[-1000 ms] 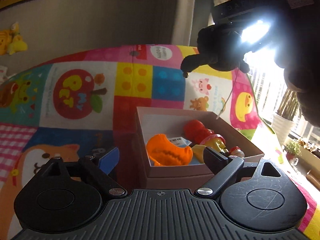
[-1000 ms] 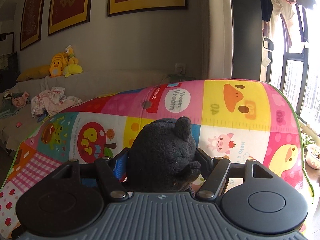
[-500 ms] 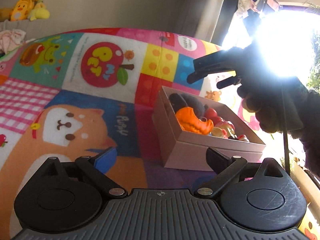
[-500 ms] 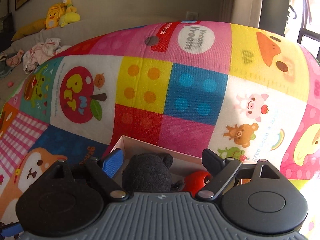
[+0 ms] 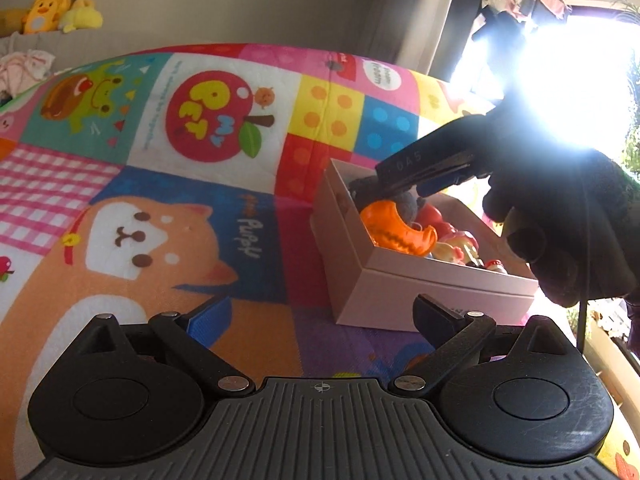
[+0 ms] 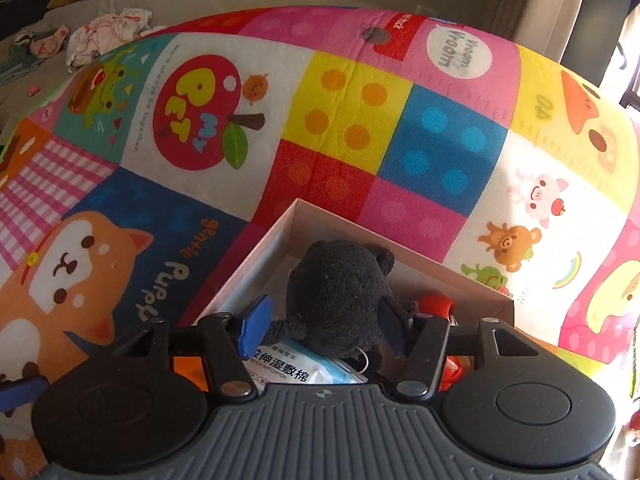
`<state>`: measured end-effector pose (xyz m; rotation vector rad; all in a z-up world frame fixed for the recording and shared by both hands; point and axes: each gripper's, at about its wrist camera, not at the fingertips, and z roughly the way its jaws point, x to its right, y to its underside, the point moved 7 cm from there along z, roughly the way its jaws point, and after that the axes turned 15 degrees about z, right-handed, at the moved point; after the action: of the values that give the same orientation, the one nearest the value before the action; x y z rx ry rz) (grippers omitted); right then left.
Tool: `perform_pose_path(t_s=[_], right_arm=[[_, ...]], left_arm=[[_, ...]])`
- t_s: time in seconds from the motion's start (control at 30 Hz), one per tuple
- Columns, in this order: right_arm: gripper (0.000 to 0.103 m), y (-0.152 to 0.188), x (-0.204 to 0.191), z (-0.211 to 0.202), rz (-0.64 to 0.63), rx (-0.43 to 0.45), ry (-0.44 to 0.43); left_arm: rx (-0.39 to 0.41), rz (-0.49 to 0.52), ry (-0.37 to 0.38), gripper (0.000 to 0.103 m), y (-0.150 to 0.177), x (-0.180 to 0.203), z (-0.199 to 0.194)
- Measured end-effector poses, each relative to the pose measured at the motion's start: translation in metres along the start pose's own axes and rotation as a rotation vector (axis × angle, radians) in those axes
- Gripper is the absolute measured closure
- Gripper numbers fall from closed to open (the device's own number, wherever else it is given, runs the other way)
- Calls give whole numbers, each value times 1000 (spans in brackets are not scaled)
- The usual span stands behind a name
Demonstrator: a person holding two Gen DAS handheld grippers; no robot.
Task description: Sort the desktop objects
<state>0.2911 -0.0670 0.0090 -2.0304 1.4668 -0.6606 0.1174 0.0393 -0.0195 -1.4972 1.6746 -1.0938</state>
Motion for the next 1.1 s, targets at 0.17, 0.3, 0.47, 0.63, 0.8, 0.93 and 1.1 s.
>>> perform_pose_path(t_s=[0.17,0.3,0.47,0.63,0.8,0.93,1.1], right_arm=[[43,-3,15,-33,105,31,-123],[53,5,10,-62,153,-20,-298],[77,28,-4,-57,136,-110,-330],[97,38,-1,-50,78,-89,-222],[97,24,39,-43,74,27,-19],[97,24,70,-44,172,24,-11],[78,51,79,-86,261,81,-111]], left_arm=[[-4,-14,-2,2,0,-3,0],[-13,-10,2,2,1,-2,2],[-12,-2,4,2,2,-1,2],[-9,-4,4,2,2,-1,2],[-13,-5,8,2,2,-1,2],[-19,-4,10,2,3,-1,4],[-28,-4,15,1,5,-1,6]])
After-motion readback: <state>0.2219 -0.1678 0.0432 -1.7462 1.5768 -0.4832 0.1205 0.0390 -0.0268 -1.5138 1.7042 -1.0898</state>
